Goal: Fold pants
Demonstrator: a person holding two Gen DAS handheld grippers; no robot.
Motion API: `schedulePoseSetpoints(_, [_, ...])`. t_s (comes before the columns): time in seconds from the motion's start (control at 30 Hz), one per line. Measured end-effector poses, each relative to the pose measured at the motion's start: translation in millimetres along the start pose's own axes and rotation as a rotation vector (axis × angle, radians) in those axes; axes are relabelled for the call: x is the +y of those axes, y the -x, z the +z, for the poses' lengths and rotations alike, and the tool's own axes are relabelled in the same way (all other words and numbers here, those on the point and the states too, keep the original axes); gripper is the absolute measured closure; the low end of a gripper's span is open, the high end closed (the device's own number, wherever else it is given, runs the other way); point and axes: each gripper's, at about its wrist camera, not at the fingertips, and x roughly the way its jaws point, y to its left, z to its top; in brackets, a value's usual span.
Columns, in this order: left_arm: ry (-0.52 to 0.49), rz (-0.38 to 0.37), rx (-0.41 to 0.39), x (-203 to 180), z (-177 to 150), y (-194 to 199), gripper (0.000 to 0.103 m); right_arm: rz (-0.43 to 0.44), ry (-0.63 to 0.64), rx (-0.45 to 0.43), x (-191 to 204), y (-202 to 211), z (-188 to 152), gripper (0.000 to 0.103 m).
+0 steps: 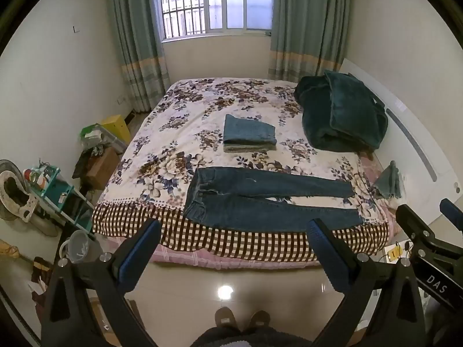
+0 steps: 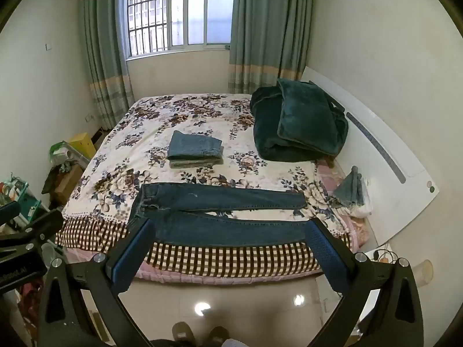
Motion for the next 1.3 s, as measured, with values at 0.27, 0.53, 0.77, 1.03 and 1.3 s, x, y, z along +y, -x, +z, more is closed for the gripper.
schedulePoseSetpoints(0.27, [-0.003, -0.001, 0.016, -7, 0, -3, 0.0, 0.005, 0.006, 0.008, 0, 0, -1, 0.0])
schedulePoseSetpoints(0.53, [0.023, -0.012, 0.014, -3, 11, -7, 0.0, 0.001, 0.008, 0.013, 0, -1, -3, 0.0])
schedulePoseSetpoints(0.77, [0.019, -0.019, 0.009, -1, 13, -3, 0.0, 0.0, 0.013, 0.013, 1, -5, -2, 0.0])
schedulePoseSetpoints(1.03, [0.015, -0.019, 0.01, -3, 16, -3, 0.0, 0.001, 0.013, 0.013, 3, -2, 1, 0.0])
schedulePoseSetpoints(1.3, [0.017, -0.022, 0.009, -2, 16, -1, 0.0, 0.0, 0.012, 0.011, 4, -2, 1, 0.0])
